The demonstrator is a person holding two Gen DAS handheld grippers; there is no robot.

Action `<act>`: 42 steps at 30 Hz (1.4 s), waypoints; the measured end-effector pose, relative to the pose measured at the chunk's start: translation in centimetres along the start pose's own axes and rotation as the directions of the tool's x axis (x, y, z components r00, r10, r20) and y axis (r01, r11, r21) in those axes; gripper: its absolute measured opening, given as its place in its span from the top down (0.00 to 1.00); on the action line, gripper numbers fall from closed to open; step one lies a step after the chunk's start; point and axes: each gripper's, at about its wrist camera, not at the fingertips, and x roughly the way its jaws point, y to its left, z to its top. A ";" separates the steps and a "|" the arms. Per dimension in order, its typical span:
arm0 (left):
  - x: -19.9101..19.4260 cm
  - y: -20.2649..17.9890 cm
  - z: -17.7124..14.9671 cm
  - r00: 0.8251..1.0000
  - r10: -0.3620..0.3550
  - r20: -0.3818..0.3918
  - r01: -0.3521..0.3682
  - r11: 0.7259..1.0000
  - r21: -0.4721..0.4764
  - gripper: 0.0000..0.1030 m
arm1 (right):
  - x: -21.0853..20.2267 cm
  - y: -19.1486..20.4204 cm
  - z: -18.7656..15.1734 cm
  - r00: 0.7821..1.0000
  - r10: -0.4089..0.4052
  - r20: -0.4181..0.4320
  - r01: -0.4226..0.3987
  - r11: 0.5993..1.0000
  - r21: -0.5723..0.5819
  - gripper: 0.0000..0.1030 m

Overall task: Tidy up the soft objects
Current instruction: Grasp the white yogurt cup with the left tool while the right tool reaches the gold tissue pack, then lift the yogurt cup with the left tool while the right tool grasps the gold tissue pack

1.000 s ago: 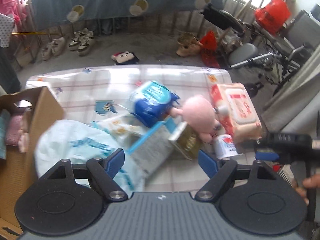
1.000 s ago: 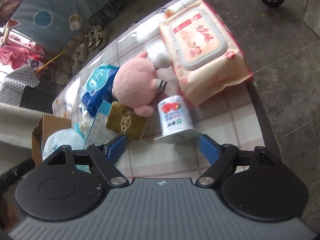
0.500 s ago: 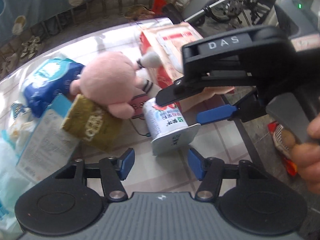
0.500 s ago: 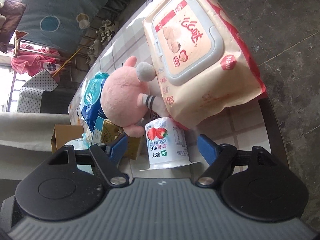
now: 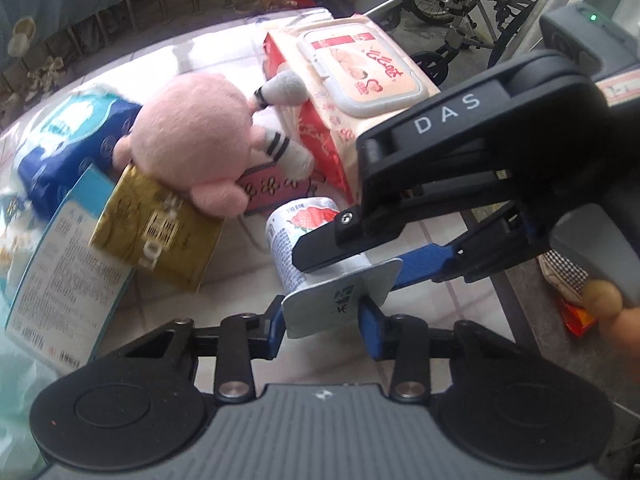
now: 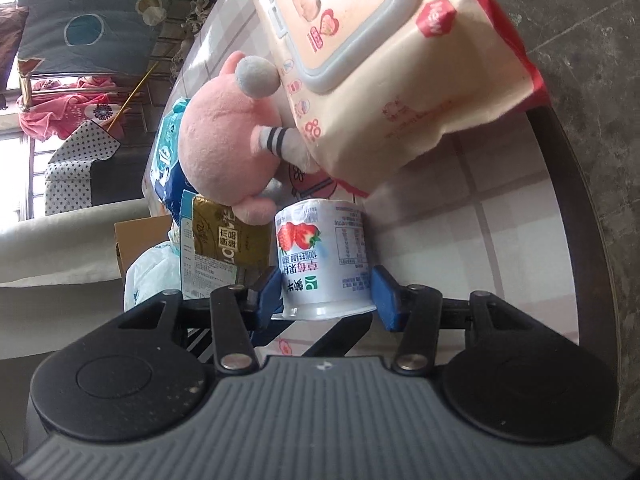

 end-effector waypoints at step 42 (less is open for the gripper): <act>-3.8 5.7 -3.0 0.991 0.026 -0.129 -0.064 0.951 -0.303 0.34 | -1.4 7.3 -0.9 0.999 0.025 0.031 -0.014 0.946 -0.323 0.29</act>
